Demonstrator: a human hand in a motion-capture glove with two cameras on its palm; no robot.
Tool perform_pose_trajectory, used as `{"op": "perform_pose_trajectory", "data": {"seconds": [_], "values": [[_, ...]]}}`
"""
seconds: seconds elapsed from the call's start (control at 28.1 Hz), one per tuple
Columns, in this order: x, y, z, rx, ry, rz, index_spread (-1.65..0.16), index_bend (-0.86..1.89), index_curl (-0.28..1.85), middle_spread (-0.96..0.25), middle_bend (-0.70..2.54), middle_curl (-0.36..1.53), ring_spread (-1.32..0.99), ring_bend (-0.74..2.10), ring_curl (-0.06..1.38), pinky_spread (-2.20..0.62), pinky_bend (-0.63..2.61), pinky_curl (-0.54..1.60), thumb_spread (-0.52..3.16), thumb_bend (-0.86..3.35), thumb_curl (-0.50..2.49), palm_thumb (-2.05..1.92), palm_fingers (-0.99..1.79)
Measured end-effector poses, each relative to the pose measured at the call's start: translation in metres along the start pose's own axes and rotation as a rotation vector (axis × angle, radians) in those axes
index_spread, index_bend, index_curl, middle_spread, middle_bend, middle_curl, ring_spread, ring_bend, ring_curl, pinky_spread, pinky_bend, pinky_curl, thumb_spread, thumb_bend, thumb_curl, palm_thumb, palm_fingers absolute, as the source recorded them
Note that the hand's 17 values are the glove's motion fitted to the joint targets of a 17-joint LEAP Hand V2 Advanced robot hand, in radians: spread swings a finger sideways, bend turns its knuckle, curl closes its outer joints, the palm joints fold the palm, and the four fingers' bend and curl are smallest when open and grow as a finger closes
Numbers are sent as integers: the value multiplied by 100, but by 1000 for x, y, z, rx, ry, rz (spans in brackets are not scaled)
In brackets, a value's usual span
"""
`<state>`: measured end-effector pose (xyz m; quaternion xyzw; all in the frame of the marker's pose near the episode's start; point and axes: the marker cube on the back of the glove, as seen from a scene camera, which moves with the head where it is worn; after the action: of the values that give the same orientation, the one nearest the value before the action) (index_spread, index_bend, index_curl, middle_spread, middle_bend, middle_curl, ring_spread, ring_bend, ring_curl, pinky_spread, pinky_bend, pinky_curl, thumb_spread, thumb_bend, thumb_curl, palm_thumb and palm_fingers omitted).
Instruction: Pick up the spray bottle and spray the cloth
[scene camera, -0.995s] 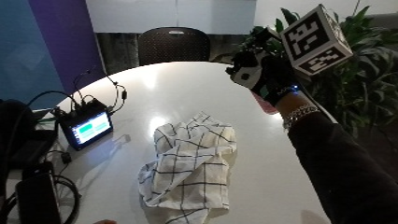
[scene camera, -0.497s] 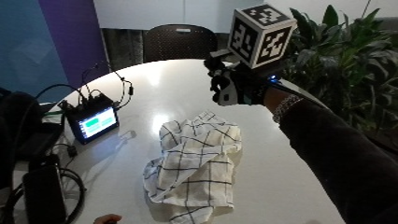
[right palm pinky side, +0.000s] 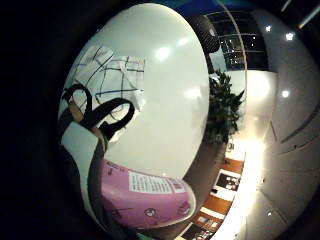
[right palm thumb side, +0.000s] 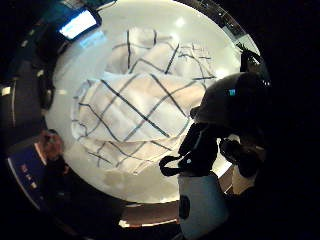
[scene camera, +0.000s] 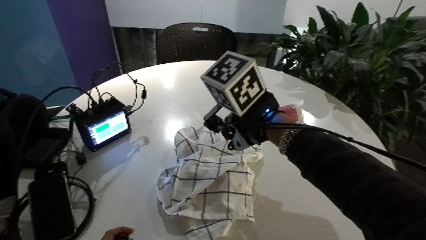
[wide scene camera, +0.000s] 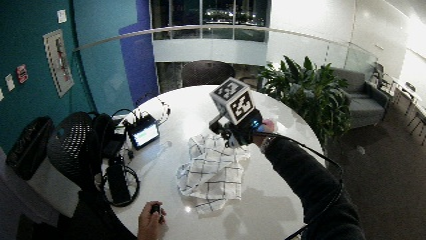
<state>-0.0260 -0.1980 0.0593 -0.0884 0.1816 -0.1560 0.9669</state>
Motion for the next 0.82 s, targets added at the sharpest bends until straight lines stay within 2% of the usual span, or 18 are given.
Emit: {"op": "perform_pose_trajectory", "data": {"seconds": [0.21,0.39,0.6,0.82], "values": [[-17,0,12,-50,43,-40,-30,34,63,-21,63,57,-21,64,47,-34,52,41,37,-3,69,89,135],[-27,-3,2,-38,-39,-54,-30,34,64,-21,63,57,-22,64,47,-35,52,41,36,-3,71,88,135],[-42,-6,-32,68,-231,-77,-30,33,64,-22,63,58,-22,64,47,-35,51,41,36,-3,72,88,135],[-65,-6,-70,244,-536,-117,-30,33,65,-22,63,58,-22,65,47,-35,51,41,36,-3,73,88,135]]}}
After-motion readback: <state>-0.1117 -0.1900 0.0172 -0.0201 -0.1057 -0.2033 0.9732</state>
